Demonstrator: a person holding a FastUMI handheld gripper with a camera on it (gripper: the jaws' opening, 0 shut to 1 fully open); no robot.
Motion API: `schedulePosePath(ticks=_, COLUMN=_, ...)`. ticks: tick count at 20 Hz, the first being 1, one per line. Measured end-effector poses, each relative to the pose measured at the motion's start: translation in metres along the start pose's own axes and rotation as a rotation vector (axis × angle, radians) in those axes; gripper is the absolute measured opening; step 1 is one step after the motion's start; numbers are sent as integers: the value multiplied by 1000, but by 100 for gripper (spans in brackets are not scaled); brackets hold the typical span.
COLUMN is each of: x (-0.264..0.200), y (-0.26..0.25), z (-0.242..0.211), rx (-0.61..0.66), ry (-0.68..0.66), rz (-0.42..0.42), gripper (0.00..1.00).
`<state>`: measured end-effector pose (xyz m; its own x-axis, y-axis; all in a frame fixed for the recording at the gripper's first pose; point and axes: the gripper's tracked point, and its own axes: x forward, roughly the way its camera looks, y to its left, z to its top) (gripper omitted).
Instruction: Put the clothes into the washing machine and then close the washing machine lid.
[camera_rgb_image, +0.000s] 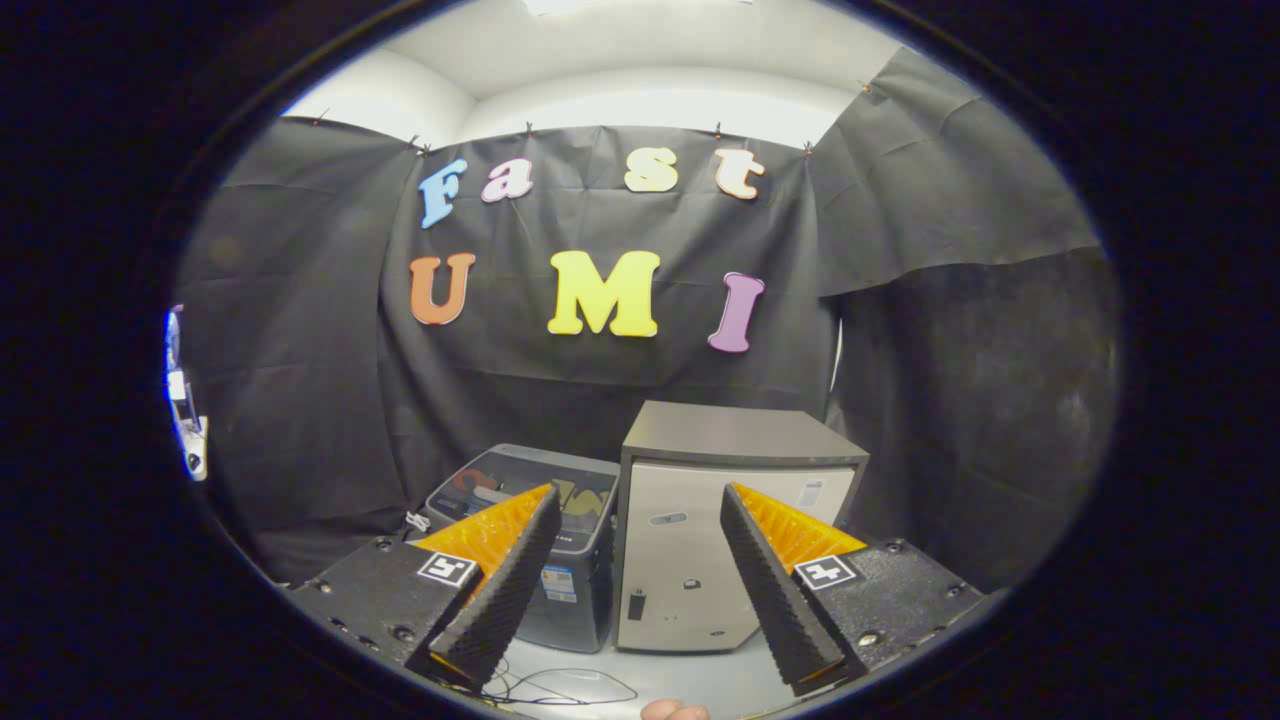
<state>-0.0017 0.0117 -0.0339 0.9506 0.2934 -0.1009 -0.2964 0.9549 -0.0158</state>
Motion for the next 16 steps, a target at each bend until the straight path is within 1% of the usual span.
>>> schedulePosePath(ticks=3, x=-3, y=-4, z=0, rx=0, ry=-8, rz=25, gripper=100)
schedulePosePath(ticks=6, x=-4, y=-9, z=-1, rx=0, ry=-9, rz=33, gripper=100)
schedulePosePath(ticks=12, x=-6, y=-14, z=2, rx=8, ry=-21, rz=34, gripper=100)
schedulePosePath(ticks=16, x=-5, y=-17, z=-3, rx=6, ry=-4, rz=27, gripper=100)
